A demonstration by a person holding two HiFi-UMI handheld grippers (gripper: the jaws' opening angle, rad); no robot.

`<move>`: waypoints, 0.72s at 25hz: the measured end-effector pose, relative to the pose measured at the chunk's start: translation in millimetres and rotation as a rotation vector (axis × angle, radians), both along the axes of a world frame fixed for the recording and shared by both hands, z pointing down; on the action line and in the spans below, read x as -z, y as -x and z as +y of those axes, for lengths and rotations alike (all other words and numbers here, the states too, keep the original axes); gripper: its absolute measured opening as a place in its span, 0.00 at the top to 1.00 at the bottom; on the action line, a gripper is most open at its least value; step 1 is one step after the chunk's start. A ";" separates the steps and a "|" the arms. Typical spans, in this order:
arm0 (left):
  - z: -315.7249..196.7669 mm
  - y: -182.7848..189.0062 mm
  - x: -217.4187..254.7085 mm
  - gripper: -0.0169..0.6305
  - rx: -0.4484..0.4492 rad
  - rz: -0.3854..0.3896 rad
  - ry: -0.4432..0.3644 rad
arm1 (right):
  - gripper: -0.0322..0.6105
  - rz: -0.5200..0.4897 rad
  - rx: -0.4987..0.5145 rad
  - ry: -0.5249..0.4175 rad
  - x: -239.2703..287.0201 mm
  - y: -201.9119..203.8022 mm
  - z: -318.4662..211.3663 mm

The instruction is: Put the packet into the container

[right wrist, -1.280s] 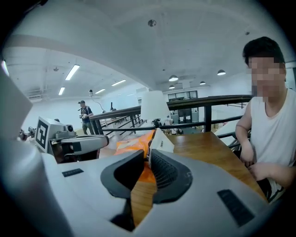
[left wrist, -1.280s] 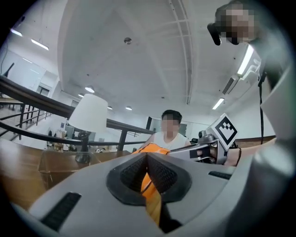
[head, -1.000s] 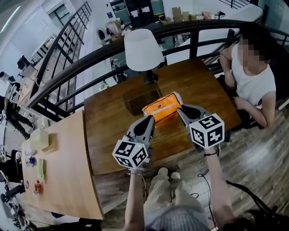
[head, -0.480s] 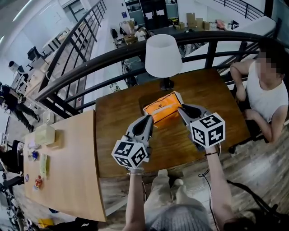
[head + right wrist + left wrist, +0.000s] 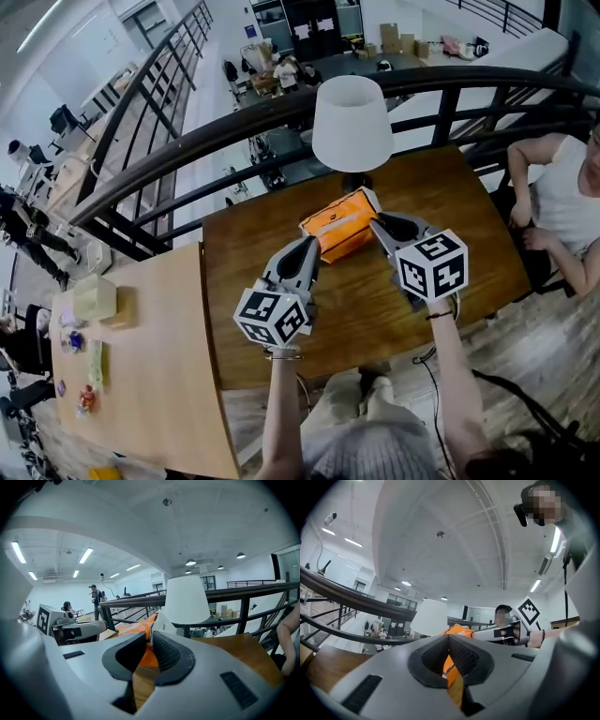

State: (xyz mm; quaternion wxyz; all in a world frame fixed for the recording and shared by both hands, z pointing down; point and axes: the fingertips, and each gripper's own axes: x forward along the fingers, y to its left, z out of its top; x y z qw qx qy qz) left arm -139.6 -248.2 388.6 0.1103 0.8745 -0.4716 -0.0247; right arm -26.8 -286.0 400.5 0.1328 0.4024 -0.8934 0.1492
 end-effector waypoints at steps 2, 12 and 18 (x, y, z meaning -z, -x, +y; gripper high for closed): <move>-5.6 2.9 -5.0 0.97 -0.010 0.001 0.009 | 0.86 0.008 -0.012 0.002 -4.7 1.7 -7.7; -42.8 2.7 -37.7 0.97 -0.027 0.011 0.084 | 0.86 0.083 -0.017 0.040 -34.1 11.1 -53.2; -59.2 -1.6 -55.2 0.97 -0.022 0.016 0.123 | 0.86 0.158 0.018 0.053 -56.6 23.2 -68.9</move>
